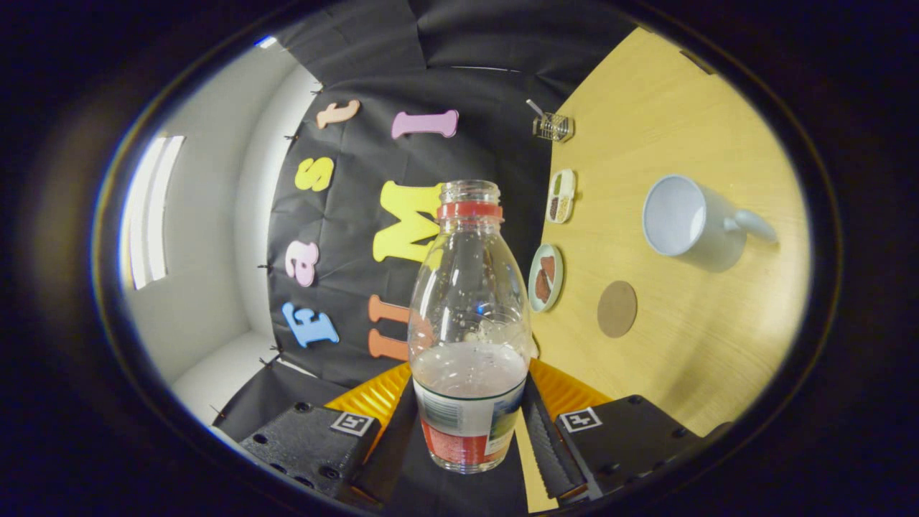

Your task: Take the bottle from table, then pour the juice into the cup, finally place the bottle on the coaster

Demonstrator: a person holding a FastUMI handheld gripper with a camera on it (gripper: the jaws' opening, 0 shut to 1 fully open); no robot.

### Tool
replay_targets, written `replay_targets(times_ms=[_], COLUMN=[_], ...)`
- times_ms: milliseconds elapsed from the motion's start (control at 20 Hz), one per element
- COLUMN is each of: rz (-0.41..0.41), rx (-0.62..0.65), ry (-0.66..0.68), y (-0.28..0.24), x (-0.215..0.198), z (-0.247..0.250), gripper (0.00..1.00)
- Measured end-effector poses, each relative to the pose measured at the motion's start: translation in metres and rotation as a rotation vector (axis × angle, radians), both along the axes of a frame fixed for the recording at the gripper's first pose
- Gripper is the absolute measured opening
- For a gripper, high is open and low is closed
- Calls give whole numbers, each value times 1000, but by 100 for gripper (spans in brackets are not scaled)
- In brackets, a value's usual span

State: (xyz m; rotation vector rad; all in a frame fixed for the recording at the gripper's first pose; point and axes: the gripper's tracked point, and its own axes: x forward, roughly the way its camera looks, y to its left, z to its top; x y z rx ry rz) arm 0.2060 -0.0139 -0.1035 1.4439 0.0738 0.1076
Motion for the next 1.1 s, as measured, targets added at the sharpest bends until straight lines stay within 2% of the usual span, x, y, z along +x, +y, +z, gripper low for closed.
replay_targets(times_ms=[300,900,1100], rz=[-4,-13,7], rx=[52,73,144], ry=[24,44,33], y=[-3,-4,1], x=[0,1,3], z=[-10,-20,-13], gripper=[79,79,79])
